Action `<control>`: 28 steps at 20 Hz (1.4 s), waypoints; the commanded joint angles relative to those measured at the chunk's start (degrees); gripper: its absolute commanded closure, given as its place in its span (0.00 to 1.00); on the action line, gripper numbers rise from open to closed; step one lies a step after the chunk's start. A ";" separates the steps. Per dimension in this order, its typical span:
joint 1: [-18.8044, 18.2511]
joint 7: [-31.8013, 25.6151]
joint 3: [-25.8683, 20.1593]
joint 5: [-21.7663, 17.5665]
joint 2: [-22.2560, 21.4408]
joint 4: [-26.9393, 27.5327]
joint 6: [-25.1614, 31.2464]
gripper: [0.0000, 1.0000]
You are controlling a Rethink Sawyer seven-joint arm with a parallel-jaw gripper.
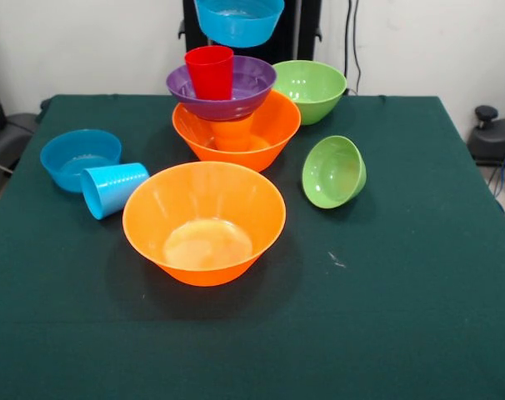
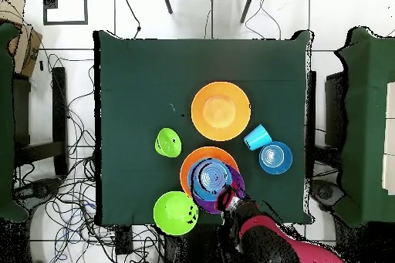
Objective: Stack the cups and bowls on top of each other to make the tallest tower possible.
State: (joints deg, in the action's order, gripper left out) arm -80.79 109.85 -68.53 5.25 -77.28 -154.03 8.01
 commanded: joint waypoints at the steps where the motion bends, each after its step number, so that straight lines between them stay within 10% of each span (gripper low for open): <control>1: 0.23 8.80 -7.87 2.39 -2.07 0.92 3.93 1.00; 28: -3.18 8.78 -15.36 6.92 -5.75 4.89 10.26 1.00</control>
State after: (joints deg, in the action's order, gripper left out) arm -85.02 110.60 -80.49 10.55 -82.53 -153.44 10.92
